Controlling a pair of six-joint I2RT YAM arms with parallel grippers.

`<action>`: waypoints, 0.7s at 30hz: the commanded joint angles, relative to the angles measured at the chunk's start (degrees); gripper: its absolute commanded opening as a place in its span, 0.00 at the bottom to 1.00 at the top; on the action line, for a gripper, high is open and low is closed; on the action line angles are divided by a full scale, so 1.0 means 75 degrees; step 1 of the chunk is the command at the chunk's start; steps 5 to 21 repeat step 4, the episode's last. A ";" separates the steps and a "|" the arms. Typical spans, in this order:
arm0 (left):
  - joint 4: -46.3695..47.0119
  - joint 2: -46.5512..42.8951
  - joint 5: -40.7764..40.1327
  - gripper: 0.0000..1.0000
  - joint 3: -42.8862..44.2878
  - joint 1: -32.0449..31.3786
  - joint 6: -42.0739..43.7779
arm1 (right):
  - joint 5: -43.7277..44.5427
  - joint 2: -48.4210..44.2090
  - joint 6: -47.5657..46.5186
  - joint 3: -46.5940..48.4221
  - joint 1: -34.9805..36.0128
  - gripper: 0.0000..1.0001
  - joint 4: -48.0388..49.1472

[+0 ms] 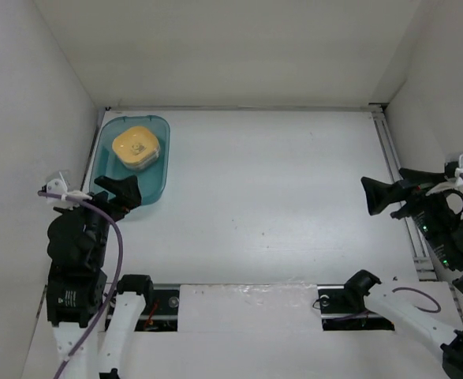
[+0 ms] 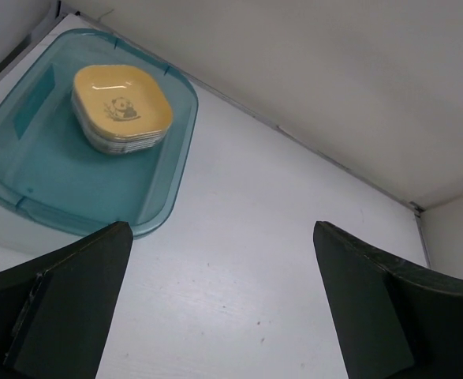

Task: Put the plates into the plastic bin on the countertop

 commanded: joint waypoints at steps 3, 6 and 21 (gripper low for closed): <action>-0.0458 -0.0323 -0.0154 1.00 -0.0172 0.0005 0.0190 | 0.0218 0.0183 -0.0150 0.0126 0.0074 0.99 -0.1051; -0.0539 -0.0323 -0.0154 1.00 -0.0079 0.0005 0.0259 | 0.0323 0.0183 -0.0150 0.0196 0.0074 0.99 -0.1051; -0.0539 -0.0323 -0.0154 1.00 -0.0079 0.0005 0.0259 | 0.0323 0.0183 -0.0150 0.0196 0.0074 0.99 -0.1051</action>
